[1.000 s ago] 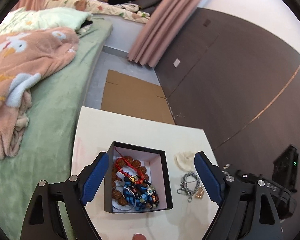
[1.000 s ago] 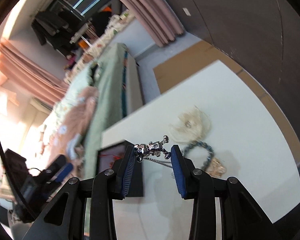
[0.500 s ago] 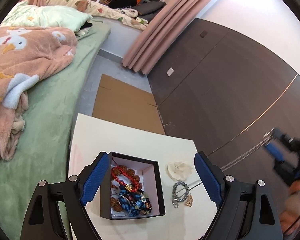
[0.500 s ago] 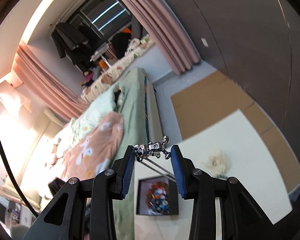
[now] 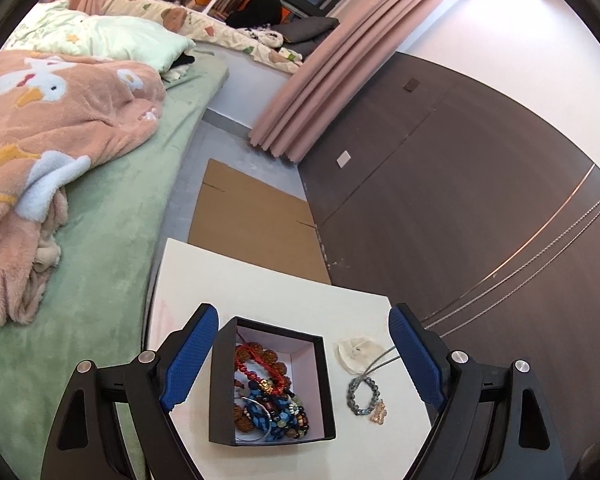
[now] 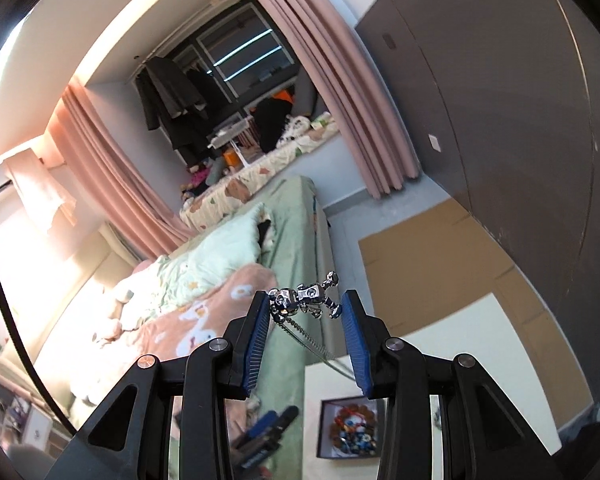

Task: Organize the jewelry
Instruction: 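Lift the silver chains into the black box and open the right gripper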

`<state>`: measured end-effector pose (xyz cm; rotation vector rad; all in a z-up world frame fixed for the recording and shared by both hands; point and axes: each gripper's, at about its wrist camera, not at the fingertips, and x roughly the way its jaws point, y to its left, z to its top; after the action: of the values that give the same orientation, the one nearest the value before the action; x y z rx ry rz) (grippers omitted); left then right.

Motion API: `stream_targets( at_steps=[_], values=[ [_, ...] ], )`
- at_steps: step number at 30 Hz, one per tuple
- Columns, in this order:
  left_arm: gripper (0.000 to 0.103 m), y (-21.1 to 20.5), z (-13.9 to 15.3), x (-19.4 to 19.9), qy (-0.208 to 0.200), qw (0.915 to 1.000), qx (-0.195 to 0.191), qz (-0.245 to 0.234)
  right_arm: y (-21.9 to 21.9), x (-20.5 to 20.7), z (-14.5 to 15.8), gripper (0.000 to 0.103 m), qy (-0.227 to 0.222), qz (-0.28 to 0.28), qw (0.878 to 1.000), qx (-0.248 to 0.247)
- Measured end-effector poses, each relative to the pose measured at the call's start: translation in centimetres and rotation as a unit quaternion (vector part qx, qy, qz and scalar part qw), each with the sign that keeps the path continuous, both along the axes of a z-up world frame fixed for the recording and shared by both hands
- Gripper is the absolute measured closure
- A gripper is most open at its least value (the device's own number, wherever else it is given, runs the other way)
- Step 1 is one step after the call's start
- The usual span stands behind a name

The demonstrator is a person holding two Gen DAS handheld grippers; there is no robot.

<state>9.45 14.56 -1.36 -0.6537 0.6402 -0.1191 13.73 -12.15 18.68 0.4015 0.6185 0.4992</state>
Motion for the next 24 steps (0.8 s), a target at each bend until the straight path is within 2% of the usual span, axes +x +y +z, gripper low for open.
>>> stream_targets(
  at_steps=[5,8,12,15,24],
  values=[
    [0.016,0.7,0.0,-0.2,-0.001,1.0000,-0.004,0.004,2.5,-0.1,2.1,0.065,-0.017,0.011,1.000,-0.013],
    [0.016,1.3,0.1,-0.5,-0.004,0.9999,-0.011,0.011,3.5,0.0,2.3,0.065,-0.023,0.019,0.999,-0.017],
    [0.016,2.0,0.0,-0.7,-0.003,0.9996,-0.018,0.020,4.7,0.1,1.3,0.065,-0.016,0.027,0.999,-0.024],
    [0.016,2.3,-0.1,-0.8,0.000,0.9995,-0.023,0.020,5.4,0.8,-0.3,0.065,0.006,0.042,0.999,-0.017],
    [0.016,2.4,-0.2,-0.7,0.003,0.9995,-0.021,0.024,6.4,2.0,-4.1,0.065,0.033,0.040,0.998,-0.028]
  ],
)
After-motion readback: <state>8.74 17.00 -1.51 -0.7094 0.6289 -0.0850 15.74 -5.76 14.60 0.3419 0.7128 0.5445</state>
